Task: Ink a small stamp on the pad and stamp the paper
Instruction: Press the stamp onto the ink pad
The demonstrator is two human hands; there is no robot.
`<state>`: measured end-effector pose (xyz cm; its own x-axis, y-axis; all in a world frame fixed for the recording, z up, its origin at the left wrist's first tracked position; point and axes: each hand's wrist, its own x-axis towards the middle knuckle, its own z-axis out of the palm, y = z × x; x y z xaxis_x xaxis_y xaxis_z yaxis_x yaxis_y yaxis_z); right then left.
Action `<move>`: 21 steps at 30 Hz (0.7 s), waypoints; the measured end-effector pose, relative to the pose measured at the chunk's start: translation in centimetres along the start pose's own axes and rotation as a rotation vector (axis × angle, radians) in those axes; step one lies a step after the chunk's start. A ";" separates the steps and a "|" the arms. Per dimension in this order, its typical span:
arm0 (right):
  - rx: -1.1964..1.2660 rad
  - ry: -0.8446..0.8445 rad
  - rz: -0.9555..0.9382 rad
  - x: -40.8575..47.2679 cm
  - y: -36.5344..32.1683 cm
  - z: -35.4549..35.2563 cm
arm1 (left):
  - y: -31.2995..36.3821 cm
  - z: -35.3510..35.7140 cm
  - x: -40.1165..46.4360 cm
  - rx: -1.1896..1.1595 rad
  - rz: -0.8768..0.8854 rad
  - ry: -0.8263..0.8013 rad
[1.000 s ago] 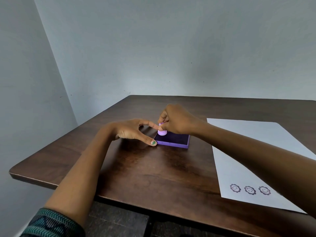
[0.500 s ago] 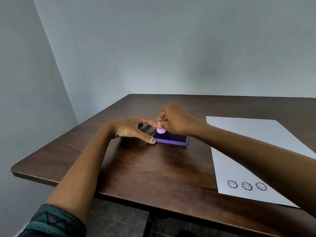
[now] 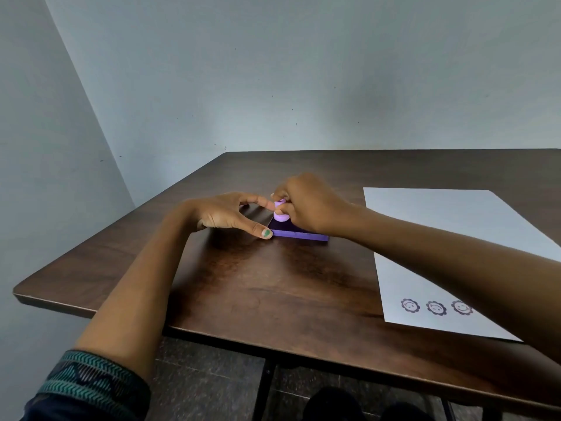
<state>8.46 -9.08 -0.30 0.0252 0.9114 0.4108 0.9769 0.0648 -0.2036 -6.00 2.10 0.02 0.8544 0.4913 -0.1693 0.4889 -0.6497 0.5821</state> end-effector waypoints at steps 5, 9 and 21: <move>0.141 0.024 0.053 0.1 0.6 -0.3 | -0.1 0.0 0.0 -0.005 -0.002 0.000; 0.135 0.014 0.036 0.2 0.6 -0.2 | -0.1 0.0 0.0 -0.007 0.001 -0.002; -0.021 -0.001 -0.075 -0.6 -0.1 0.5 | -0.2 0.0 0.0 -0.007 0.012 -0.004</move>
<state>8.23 -9.46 -0.93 -0.0487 0.9047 0.4232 0.9803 0.1245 -0.1534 -6.13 2.25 -0.10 0.8607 0.4813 -0.1660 0.4778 -0.6511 0.5898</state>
